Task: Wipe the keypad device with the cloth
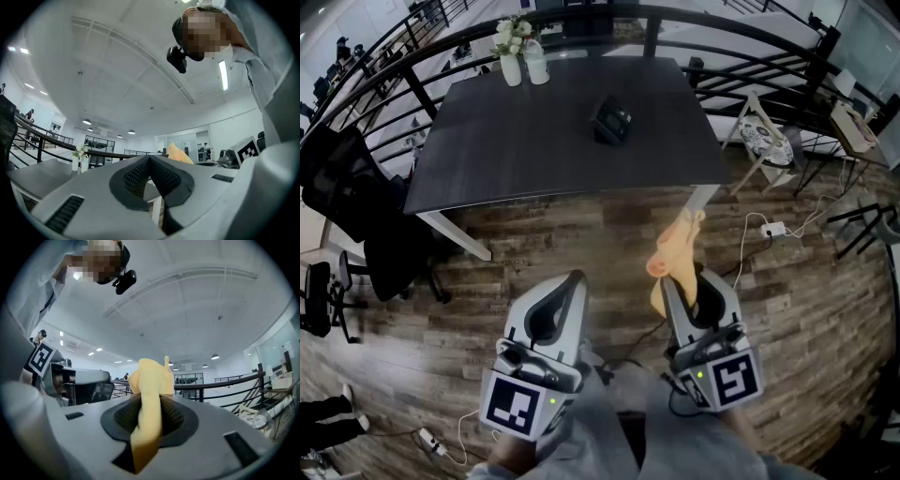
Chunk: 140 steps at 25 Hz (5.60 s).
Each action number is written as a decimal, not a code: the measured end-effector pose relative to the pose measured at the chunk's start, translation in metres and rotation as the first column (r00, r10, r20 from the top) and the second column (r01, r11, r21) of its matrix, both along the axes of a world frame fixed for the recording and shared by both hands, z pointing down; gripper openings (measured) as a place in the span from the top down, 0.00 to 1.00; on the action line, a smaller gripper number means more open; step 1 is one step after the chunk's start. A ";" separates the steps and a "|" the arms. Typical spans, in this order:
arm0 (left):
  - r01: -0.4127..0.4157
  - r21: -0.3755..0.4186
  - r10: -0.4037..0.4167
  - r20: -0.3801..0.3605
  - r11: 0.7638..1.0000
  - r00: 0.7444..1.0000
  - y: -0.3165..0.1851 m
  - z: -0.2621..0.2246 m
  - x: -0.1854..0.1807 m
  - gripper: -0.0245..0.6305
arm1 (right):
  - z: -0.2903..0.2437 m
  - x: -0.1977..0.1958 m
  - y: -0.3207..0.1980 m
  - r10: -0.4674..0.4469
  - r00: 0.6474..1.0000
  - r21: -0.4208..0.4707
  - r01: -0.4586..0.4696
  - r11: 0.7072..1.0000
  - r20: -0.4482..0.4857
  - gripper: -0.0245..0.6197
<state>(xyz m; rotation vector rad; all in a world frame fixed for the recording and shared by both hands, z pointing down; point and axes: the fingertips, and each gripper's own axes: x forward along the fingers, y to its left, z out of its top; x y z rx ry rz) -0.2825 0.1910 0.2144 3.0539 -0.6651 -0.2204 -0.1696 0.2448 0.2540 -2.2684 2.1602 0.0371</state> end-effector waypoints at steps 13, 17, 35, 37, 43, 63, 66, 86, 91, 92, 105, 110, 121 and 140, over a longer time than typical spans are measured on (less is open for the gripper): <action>-0.005 -0.016 0.006 0.013 1.000 1.000 0.019 0.001 0.005 0.94 | -0.001 0.000 0.014 -0.021 1.000 0.002 0.021 1.000 -0.006 0.81; -0.018 -0.009 0.018 0.004 1.000 1.000 0.027 -0.003 0.010 0.94 | -0.007 0.006 0.023 -0.005 0.999 0.018 0.006 1.000 -0.036 0.81; -0.071 0.022 0.071 0.001 0.997 0.998 0.079 0.001 0.043 0.94 | 0.009 0.055 0.096 0.113 0.993 -0.022 -0.114 0.993 -0.038 0.81; -0.076 0.025 0.077 -0.005 0.997 0.997 0.085 0.000 0.048 0.94 | 0.009 0.061 0.105 0.131 0.991 -0.025 -0.132 0.991 -0.037 0.81; -0.089 0.025 0.089 -0.007 0.996 0.996 0.094 0.001 0.059 0.94 | 0.011 0.070 0.120 0.159 0.987 -0.014 -0.160 0.987 -0.038 0.81; -0.154 -0.017 0.154 -0.006 0.988 0.988 0.031 0.015 0.120 0.94 | 0.027 0.123 0.080 0.241 0.970 -0.060 -0.243 0.968 -0.024 0.81; -0.174 -0.020 0.174 -0.001 0.985 0.985 0.016 0.014 0.136 0.94 | 0.023 0.136 0.064 0.254 0.967 -0.057 -0.256 0.965 -0.026 0.81; -0.210 -0.026 0.210 -0.007 0.977 0.978 -0.088 0.003 0.220 0.94 | 0.015 0.208 -0.041 0.264 0.964 -0.078 -0.266 0.961 -0.030 0.81; -0.209 -0.033 0.208 -0.007 0.977 0.978 -0.110 0.009 0.236 0.94 | 0.022 0.222 -0.063 0.262 0.965 -0.091 -0.263 0.961 -0.021 0.81; -0.210 -0.033 0.210 -0.007 0.977 0.978 -0.113 0.010 0.240 0.94 | 0.023 0.225 -0.066 0.261 0.965 -0.090 -0.262 0.961 -0.022 0.81; -0.193 -0.015 0.193 0.005 0.981 0.981 -0.144 0.014 0.247 0.94 | 0.034 0.239 -0.096 0.260 0.966 -0.110 -0.260 0.959 -0.013 0.81; -0.169 -0.017 0.169 -0.004 0.985 0.986 -0.154 0.011 0.239 0.94 | 0.030 0.235 -0.105 0.249 0.968 -0.103 -0.250 0.963 -0.018 0.81; -0.125 -0.006 0.125 -0.024 0.992 0.992 -0.156 0.008 0.216 0.94 | 0.022 0.220 -0.113 0.207 0.977 -0.085 -0.210 0.974 -0.050 0.81; -0.015 0.022 0.015 0.013 1.000 1.000 -0.179 0.007 0.212 0.94 | 0.031 0.233 -0.156 0.118 0.993 -0.092 -0.119 0.989 -0.021 0.81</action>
